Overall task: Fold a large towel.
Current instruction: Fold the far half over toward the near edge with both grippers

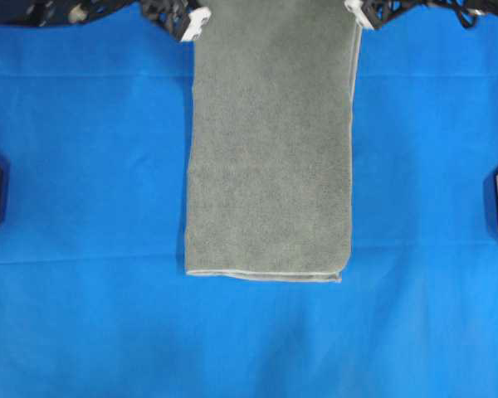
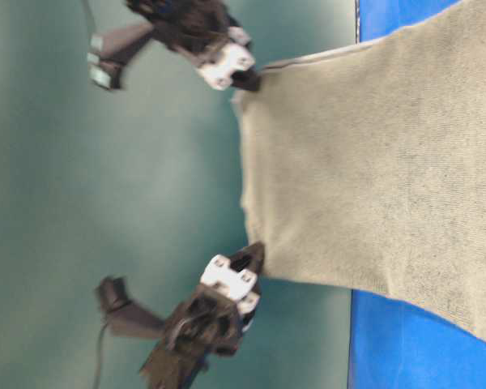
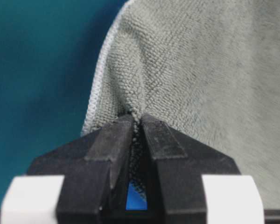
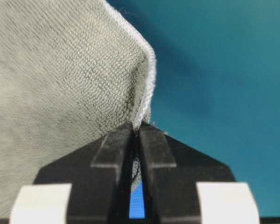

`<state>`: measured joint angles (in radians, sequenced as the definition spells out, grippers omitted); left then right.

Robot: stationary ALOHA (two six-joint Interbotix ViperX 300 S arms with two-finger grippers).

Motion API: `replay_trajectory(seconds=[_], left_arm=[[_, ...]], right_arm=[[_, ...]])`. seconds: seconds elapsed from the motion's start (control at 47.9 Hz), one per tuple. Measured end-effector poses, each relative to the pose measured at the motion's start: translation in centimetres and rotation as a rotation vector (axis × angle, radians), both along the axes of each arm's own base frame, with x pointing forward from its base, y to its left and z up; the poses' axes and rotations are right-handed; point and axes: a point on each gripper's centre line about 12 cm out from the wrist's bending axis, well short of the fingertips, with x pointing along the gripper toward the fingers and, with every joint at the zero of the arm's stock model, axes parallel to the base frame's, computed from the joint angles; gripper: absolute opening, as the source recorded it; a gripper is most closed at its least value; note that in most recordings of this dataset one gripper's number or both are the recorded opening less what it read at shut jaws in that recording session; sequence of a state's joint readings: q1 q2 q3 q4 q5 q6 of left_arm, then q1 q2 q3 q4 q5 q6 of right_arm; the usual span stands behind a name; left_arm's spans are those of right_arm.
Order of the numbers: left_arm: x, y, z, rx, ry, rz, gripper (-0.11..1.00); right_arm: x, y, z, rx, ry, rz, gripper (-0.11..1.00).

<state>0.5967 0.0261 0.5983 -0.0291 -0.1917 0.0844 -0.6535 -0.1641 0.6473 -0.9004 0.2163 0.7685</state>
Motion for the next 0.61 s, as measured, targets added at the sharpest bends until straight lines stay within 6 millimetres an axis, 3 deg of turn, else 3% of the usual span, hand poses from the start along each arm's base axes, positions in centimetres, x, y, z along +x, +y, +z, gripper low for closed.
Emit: replay_trajectory(seconds=[0.188,0.397,0.606], left_arm=[[-1.2,-5.9,1.9,0.019,-0.030,-0.113,0.04],[-1.7,-14.0,0.4,-0.004,0.008,-0.314,0.04],[-2.4,-20.4,-1.7,-0.041,0.051,-0.488,0.04]], right_arm=[[0.0,6.2,1.4,-0.016,-0.018,0.116,0.03],[-1.2,13.9,0.9,0.046,0.007,0.232,0.03],[-1.7,20.1,-0.7,0.166,0.042,0.358,0.03]])
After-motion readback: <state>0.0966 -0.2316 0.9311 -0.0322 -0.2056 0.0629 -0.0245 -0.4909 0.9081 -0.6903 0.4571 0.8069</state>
